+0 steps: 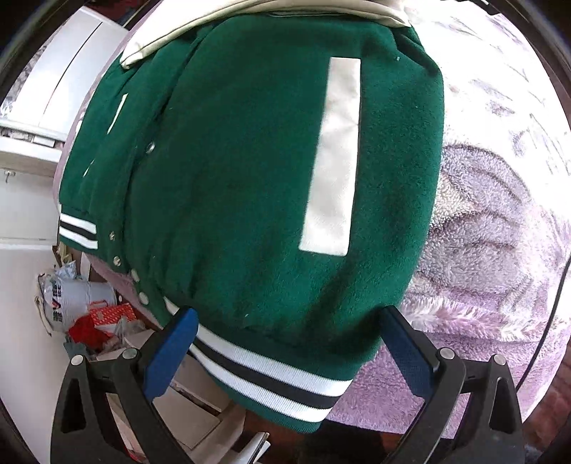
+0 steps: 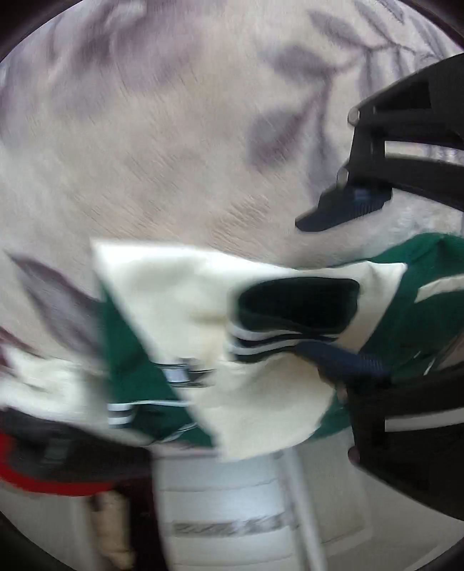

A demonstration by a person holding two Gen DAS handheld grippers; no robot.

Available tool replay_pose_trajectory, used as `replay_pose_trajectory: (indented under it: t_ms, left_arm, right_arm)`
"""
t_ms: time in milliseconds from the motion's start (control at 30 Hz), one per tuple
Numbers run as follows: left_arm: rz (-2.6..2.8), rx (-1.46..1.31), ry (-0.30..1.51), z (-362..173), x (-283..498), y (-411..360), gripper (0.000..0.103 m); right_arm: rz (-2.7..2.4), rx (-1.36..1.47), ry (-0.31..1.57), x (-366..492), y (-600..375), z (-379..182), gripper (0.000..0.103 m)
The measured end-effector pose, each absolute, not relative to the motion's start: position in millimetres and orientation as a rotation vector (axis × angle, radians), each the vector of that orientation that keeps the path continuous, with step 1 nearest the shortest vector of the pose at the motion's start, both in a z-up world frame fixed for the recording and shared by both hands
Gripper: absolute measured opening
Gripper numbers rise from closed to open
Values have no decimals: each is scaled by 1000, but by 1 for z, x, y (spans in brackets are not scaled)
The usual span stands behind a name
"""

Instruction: Fold large clothes

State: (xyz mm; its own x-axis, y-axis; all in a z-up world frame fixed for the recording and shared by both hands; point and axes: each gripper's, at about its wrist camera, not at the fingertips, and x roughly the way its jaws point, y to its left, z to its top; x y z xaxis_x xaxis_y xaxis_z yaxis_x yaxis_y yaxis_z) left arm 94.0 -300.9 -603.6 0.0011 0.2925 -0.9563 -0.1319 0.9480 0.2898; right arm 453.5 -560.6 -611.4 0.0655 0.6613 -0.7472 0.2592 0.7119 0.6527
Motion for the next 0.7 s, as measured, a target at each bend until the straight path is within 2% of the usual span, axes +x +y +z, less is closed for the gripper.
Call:
replay_pose_trajectory:
  t_ms: [167, 200, 233, 267, 333, 433, 467, 500, 700]
  left_arm:
    - [287, 185, 1538, -619, 95, -308, 103]
    - [280, 186, 1530, -618, 95, -308, 98]
    - [269, 189, 1515, -617, 94, -308, 82]
    - [251, 181, 1506, -615, 93, -308, 74]
    - [218, 147, 1478, -606, 93, -310, 34]
    - [225, 116, 1442, -588, 92, -311, 19]
    - [232, 90, 1429, -581, 91, -308, 17]
    - [235, 73, 1423, -576, 91, -305, 14]
    - [227, -50, 1365, -528, 95, -277, 8]
  right_arm:
    - [336, 878, 1476, 487, -595, -632, 67]
    - [353, 879, 1481, 493, -594, -638, 67]
    - [382, 878, 1498, 502, -591, -650, 67]
    - [402, 877, 1510, 509, -587, -659, 67]
    - [414, 857, 1534, 518, -576, -673, 68]
    - [433, 824, 1511, 526, -562, -674, 65]
    - [456, 807, 1500, 528, -556, -670, 38]
    - [477, 808, 1515, 530, -551, -670, 16]
    - [457, 722, 1531, 535, -532, -643, 6]
